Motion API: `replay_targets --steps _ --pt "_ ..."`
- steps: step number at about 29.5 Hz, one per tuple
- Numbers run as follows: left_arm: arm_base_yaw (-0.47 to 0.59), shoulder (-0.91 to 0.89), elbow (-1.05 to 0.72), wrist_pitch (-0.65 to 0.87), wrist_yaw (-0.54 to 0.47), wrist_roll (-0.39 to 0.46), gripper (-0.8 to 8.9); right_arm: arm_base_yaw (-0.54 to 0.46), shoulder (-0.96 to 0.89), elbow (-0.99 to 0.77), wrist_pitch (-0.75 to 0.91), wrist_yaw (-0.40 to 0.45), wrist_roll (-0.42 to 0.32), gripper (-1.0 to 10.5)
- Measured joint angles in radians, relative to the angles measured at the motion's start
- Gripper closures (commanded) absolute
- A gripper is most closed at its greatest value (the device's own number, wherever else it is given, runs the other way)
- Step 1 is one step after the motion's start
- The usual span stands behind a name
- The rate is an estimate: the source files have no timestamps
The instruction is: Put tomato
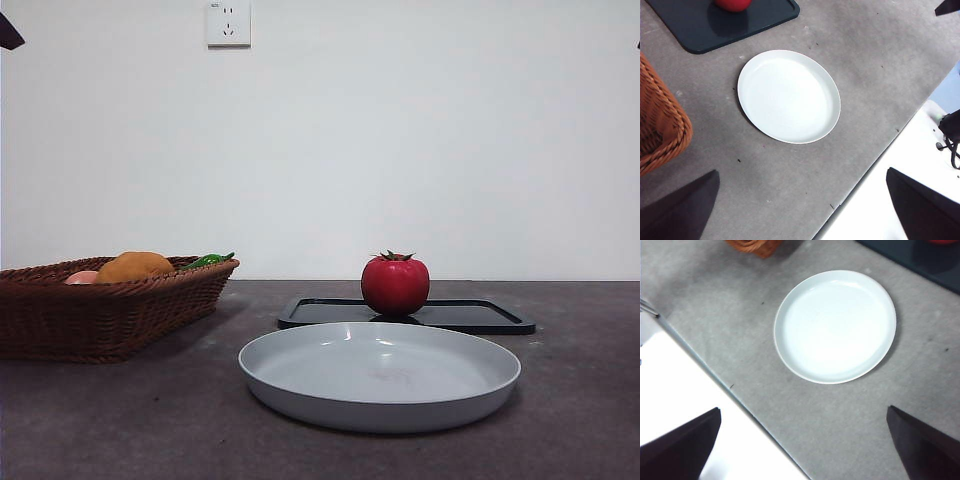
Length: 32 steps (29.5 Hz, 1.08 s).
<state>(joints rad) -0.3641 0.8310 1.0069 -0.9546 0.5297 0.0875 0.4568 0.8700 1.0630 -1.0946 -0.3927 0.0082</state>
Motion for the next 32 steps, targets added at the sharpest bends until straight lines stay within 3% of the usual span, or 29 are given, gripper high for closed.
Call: replay_targets --steps 15,17,28,32 --pt "0.000 0.000 0.000 0.000 0.000 0.000 2.84 0.000 -0.008 -0.006 0.045 0.000 0.001 3.9" --pt "0.000 0.000 0.000 0.000 0.000 0.000 2.98 0.000 -0.008 -0.006 0.045 0.000 0.001 4.4" --pt "0.000 0.000 0.000 0.000 0.000 0.000 7.99 0.000 -0.008 -0.006 0.060 0.000 0.005 9.3" --pt "0.000 0.000 0.000 0.000 0.000 0.000 8.06 0.000 -0.008 -0.006 0.084 0.000 0.006 9.4"
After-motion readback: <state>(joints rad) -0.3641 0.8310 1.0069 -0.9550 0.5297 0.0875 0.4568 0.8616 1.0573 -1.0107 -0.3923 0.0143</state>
